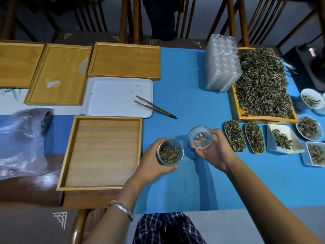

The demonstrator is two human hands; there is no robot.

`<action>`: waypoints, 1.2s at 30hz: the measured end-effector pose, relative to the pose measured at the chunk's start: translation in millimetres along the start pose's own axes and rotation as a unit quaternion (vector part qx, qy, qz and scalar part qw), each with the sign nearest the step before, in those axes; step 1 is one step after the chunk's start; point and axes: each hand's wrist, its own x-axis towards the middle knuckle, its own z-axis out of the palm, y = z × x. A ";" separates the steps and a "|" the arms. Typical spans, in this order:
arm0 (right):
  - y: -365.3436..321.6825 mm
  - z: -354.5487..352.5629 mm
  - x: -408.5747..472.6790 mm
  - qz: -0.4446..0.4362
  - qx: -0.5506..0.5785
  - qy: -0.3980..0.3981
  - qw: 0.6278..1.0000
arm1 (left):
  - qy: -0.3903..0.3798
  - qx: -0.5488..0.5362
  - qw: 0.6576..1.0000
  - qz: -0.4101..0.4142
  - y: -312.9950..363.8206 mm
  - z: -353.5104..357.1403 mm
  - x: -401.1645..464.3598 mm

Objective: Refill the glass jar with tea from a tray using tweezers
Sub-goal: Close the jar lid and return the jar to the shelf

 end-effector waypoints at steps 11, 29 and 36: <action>7.0 41.1 -19.7 -0.079 -0.053 -0.048 0.994 | 0.001 0.015 1.000 0.006 6.4 -1.2 -0.6; 0.9 20.2 -18.5 -0.091 -0.056 0.023 0.994 | 0.066 -0.081 0.993 -0.055 18.7 5.1 -11.6; 0.4 20.0 -18.5 -0.087 -0.038 0.012 0.995 | 0.078 -0.123 0.987 -0.072 21.9 3.9 -14.3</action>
